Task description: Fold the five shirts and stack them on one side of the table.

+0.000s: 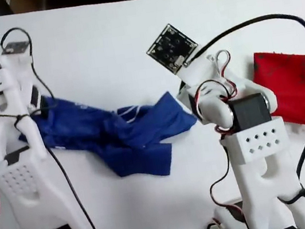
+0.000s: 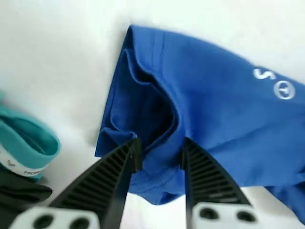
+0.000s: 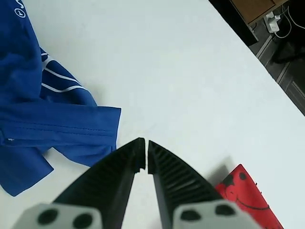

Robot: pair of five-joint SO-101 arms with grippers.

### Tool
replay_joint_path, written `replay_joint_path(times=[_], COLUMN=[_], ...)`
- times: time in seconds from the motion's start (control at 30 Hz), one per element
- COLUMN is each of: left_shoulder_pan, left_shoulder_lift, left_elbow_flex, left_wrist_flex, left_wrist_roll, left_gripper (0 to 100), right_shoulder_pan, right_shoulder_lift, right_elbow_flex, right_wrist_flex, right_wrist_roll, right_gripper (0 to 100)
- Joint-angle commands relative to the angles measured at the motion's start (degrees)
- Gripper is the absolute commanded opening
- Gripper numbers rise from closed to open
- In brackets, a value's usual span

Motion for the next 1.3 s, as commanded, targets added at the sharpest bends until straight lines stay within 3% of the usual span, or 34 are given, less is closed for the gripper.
replay_joint_path(times=[0.0,0.2,0.33,0.67,1.0,1.27], left_shoulder_pan=[-1.14,-0.79,-0.09,2.11,1.32,0.00], left_shoulder_lift=[0.88,1.58,1.49,-4.66,-6.07,-4.13], left_elbow_flex=[-2.59,-2.86,-2.95,-10.86,-10.59,-10.59], left_wrist_flex=[-0.53,-0.53,-0.62,5.98,6.24,6.07], left_wrist_roll=[-0.62,-0.44,-0.18,-0.09,-0.35,-0.18], left_gripper=[16,15,3,3,3,3], right_shoulder_pan=[-0.48,-0.48,-0.48,-0.66,-11.03,-10.95], right_shoulder_lift=[-2.07,-2.07,-2.07,-2.07,-1.98,5.32], right_elbow_flex=[-0.35,-0.26,-0.18,9.05,20.92,23.65], right_wrist_flex=[-0.04,-0.04,-0.04,-5.05,-12.09,-18.59], right_wrist_roll=[-0.09,-0.09,-0.09,-0.35,-7.21,-7.30], right_gripper=[2.0,2.0,2.0,2.0,2.5,21.4])
